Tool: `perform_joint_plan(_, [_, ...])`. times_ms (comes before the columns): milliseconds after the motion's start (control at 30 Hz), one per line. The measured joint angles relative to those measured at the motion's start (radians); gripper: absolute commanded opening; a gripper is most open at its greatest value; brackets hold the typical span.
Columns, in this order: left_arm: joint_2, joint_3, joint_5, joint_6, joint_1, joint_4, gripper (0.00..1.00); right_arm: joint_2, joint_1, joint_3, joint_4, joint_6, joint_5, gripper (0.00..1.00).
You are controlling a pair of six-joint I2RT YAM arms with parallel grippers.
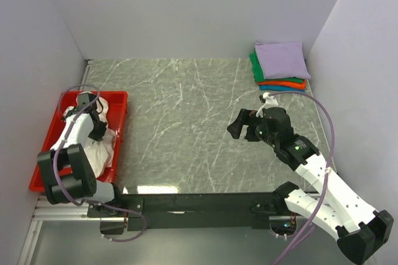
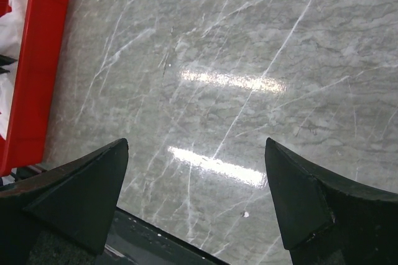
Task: Fold and stack the t-shirts
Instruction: Grab the tshirt from the pile, then move the tshirt to the center of the board
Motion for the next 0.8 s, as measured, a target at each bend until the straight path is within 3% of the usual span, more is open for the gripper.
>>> perform_joint_plan(300, [-0.248,0.235,0.001,0.098,0.002,-0.065,0.00,0.034,0.000,0.000,0.009,0.000,-0.040,0.96])
perform_joint_plan(533, [-0.388,0.470,0.195,0.164,-0.030,0.014,0.00,0.079,0.000,0.013,0.014,0.004,-0.076,0.96])
perform_joint_plan(633, [-0.357,0.591,0.263,0.192,-0.141,0.031,0.00,0.083,0.000,0.042,0.014,0.005,-0.076,0.96])
perform_joint_plan(800, [-0.258,0.765,0.289,0.235,-0.464,0.041,0.00,0.081,0.000,0.088,0.016,0.005,-0.071,0.96])
